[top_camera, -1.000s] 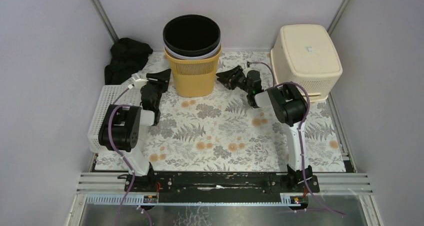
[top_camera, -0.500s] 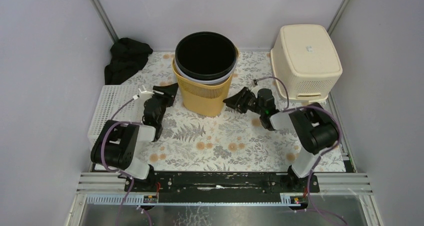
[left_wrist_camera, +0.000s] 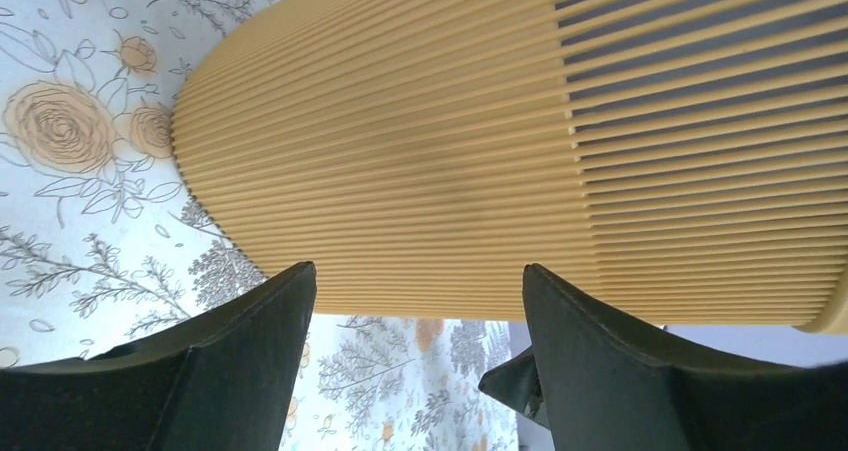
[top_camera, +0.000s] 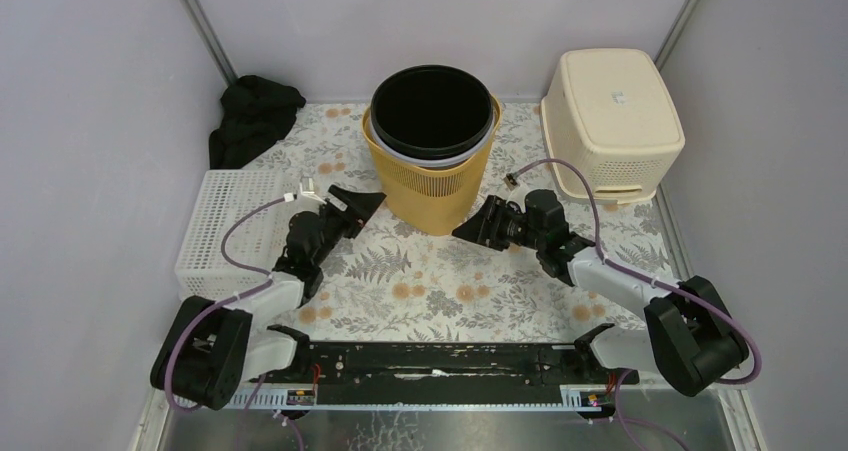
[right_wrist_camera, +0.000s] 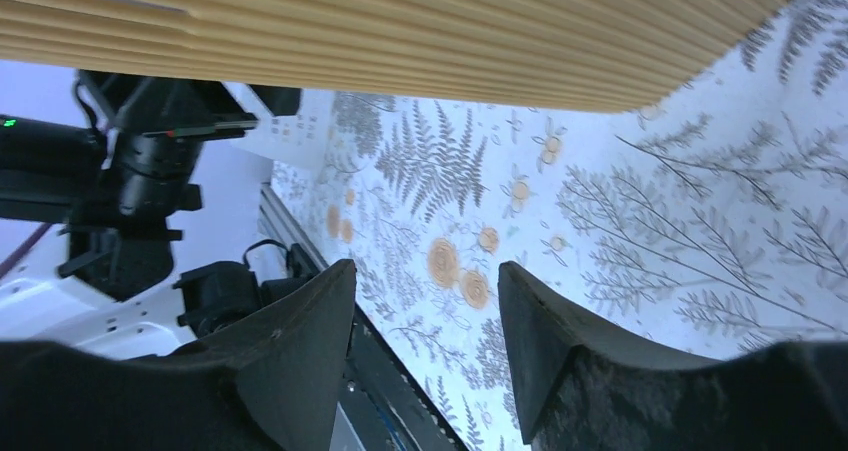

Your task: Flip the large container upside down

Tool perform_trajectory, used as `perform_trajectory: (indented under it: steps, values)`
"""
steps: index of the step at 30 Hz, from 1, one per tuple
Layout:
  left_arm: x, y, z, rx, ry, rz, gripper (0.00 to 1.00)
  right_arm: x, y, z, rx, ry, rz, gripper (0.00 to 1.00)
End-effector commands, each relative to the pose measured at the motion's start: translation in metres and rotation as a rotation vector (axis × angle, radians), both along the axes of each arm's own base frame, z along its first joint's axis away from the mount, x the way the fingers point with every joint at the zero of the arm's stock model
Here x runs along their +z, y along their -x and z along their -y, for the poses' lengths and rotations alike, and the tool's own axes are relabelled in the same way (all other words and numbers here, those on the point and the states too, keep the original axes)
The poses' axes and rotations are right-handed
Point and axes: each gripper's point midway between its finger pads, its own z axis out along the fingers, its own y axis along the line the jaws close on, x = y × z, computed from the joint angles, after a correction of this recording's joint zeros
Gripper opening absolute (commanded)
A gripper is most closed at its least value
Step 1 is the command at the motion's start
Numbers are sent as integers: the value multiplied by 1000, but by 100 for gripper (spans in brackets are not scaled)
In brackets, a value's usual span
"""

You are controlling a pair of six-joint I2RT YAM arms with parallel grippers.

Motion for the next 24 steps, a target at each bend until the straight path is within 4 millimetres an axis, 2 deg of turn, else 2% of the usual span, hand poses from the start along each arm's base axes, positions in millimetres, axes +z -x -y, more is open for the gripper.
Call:
perform_trajectory:
  steps: [1,14,24]
  values:
    - [-9,5,-6,-2,-95,-51,84,1,-2,11,-19,82,-4,62]
    - [-9,13,-23,54,-168,-111,94,7,-8,30,-70,144,-39,67]
    - [-2,4,-34,95,-175,-117,100,10,-10,48,-107,190,-52,82]
